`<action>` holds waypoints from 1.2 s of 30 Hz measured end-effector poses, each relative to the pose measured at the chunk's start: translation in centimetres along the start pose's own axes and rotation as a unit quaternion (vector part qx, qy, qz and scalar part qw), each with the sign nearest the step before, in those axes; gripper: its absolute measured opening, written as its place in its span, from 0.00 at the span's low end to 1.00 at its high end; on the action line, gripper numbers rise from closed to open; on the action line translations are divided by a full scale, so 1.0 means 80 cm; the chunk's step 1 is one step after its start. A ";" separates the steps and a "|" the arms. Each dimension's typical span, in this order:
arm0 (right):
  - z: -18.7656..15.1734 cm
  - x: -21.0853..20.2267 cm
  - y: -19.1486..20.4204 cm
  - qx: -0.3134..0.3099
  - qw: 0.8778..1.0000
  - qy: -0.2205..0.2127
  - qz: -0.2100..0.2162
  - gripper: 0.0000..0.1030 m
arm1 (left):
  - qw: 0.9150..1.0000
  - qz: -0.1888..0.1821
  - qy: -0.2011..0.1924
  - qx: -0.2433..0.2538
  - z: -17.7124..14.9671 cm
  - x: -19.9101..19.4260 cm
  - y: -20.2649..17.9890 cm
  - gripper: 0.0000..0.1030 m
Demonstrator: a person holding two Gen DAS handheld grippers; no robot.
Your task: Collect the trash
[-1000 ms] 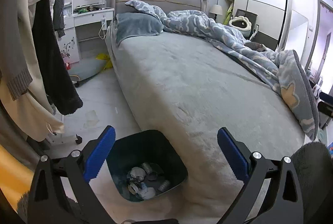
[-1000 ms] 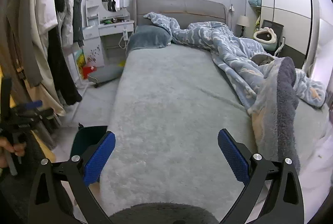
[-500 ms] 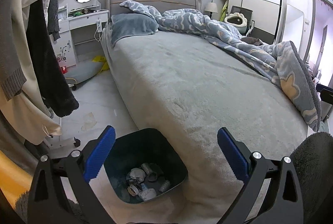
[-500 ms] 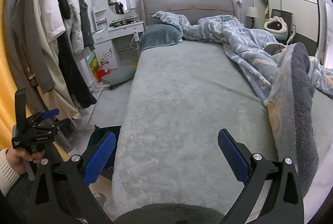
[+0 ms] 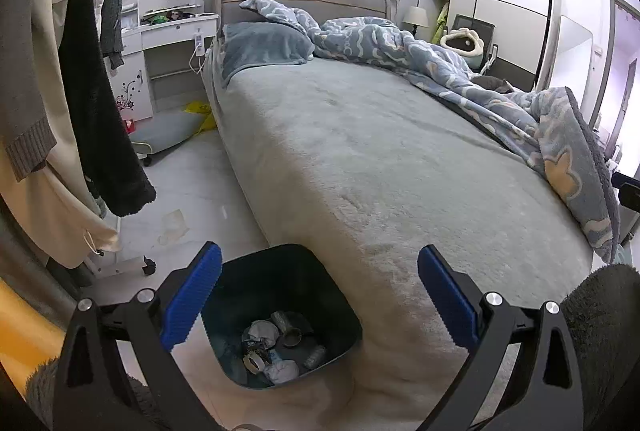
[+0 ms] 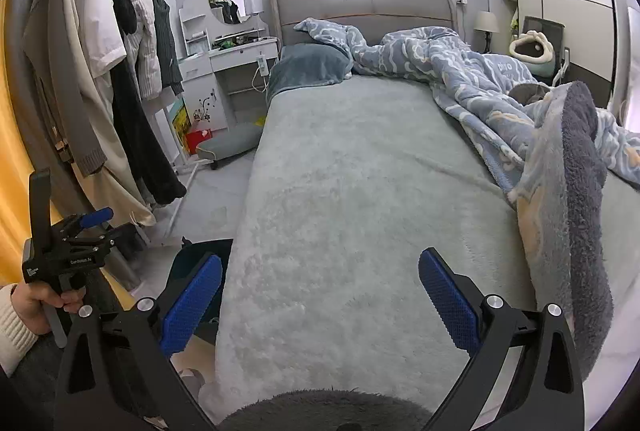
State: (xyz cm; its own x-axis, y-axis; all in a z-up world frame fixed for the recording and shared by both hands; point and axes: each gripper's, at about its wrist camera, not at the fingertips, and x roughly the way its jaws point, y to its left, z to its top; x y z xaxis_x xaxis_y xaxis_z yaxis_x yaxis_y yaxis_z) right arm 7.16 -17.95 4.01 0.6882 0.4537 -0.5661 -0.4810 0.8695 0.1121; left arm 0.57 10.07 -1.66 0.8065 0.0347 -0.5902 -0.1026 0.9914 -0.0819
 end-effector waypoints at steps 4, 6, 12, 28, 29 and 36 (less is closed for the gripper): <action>0.000 0.000 -0.001 0.003 1.000 0.000 0.002 0.97 | 1.000 0.001 -0.002 -0.002 0.000 -0.001 0.000 0.97; -0.001 0.001 -0.001 0.004 1.000 0.000 0.003 0.97 | 1.000 0.001 -0.002 -0.002 0.000 -0.001 0.000 0.97; -0.001 0.002 0.000 0.006 1.000 0.001 0.003 0.97 | 1.000 0.001 -0.002 -0.002 0.000 -0.001 0.000 0.97; -0.001 0.002 -0.001 0.006 1.000 0.002 0.003 0.97 | 1.000 -0.002 0.001 0.002 -0.004 0.000 0.000 0.97; -0.001 0.002 -0.001 0.006 1.000 0.002 0.003 0.97 | 1.000 -0.002 0.001 0.003 -0.004 0.001 0.001 0.97; -0.001 0.002 0.000 0.006 1.000 0.002 0.003 0.97 | 1.000 -0.002 0.002 0.003 -0.005 0.001 0.000 0.97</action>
State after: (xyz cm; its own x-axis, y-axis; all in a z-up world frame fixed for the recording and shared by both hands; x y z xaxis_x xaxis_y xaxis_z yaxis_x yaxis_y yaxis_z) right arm 7.24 -17.91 3.84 0.6831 0.4583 -0.5687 -0.4785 0.8690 0.1256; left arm 0.40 10.05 -1.99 0.8050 0.0301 -0.5925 -0.0951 0.9923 -0.0788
